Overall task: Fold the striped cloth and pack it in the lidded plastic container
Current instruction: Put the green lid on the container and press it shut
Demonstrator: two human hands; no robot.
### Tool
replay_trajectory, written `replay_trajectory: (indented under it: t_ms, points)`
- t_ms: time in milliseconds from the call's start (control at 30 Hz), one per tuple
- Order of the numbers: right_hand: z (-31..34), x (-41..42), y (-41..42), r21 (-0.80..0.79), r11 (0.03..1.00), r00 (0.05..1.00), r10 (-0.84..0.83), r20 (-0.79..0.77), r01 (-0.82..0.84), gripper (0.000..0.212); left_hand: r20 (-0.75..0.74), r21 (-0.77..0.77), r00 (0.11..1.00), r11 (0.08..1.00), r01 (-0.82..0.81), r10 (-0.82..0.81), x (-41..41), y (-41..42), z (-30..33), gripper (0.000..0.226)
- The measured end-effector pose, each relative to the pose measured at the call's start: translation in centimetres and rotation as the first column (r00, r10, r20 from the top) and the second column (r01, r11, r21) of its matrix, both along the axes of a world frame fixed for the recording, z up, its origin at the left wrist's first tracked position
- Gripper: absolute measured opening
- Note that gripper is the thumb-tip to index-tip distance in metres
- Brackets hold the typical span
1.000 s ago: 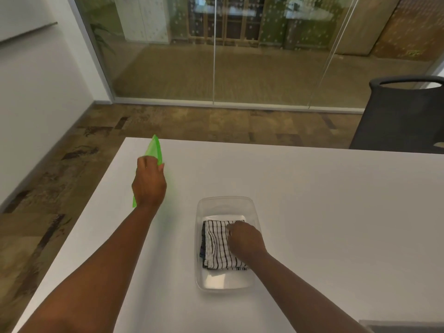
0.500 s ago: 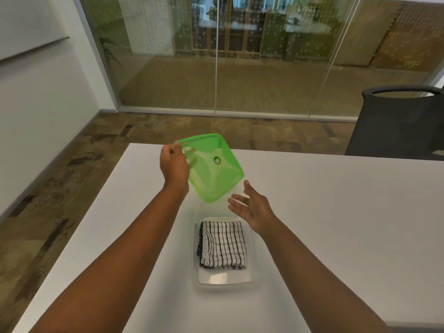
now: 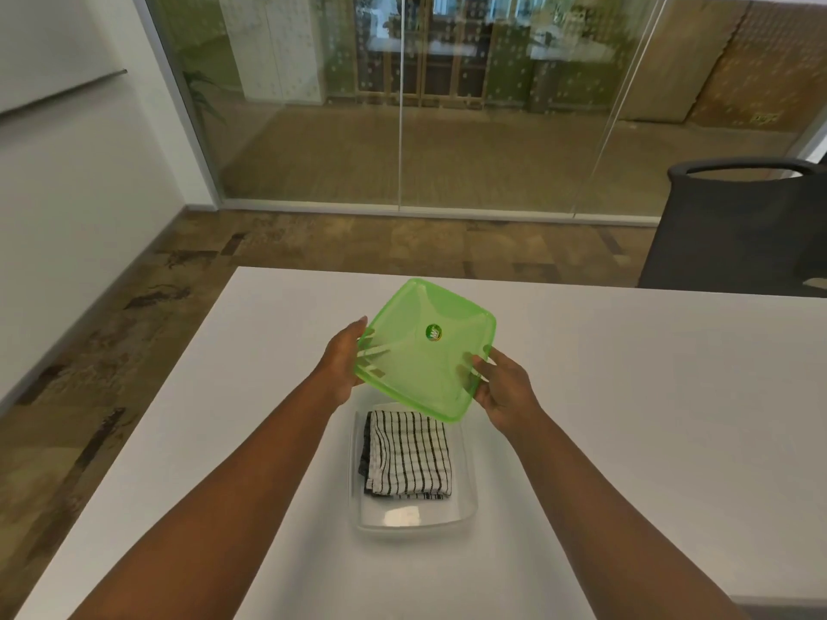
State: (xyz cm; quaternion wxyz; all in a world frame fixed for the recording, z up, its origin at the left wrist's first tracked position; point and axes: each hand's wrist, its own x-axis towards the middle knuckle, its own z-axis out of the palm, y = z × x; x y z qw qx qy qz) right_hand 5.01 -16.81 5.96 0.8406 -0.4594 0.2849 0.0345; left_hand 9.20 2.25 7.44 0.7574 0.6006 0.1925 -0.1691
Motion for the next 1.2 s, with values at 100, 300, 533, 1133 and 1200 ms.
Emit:
replay_trajectory:
  t_ms: [100, 300, 533, 1133, 1200]
  points:
    - [-0.6, -0.5, -0.1, -0.081, 0.994, 0.996, 0.071, -0.058, -0.076, 0.043, 0.035, 0.048, 0.992, 0.992, 0.116, -0.118, -0.1, 0.4, -0.3, 0.019]
    - [-1.6, -2.4, 1.3, -0.284, 0.943, 0.983, 0.151, -0.107, -0.176, 0.038, 0.064, 0.137, 0.99, 0.984, 0.118, -0.127, -2.2, -0.2, -1.2, 0.033]
    - [-3.3, -4.4, 2.1, -0.673, 0.709, 0.977, 0.172, -0.122, -0.209, 0.039, 0.109, 0.295, 0.989, 0.953, 0.063, -0.099, -4.5, -1.1, -3.6, 0.05]
    - [-5.0, -4.8, 2.4, -0.728, 0.573, 0.92, 0.324, -0.219, -0.376, 0.049, 0.05, 0.287, 0.996, 0.954, -0.088, 0.077, -7.0, -0.5, -7.1, 0.046]
    - [-5.1, -4.9, 2.5, -0.733, 0.56, 0.915, 0.336, -0.224, -0.385, 0.048, 0.052, 0.283, 0.996, 0.955, -0.087, 0.075, -6.9, -0.3, -7.6, 0.044]
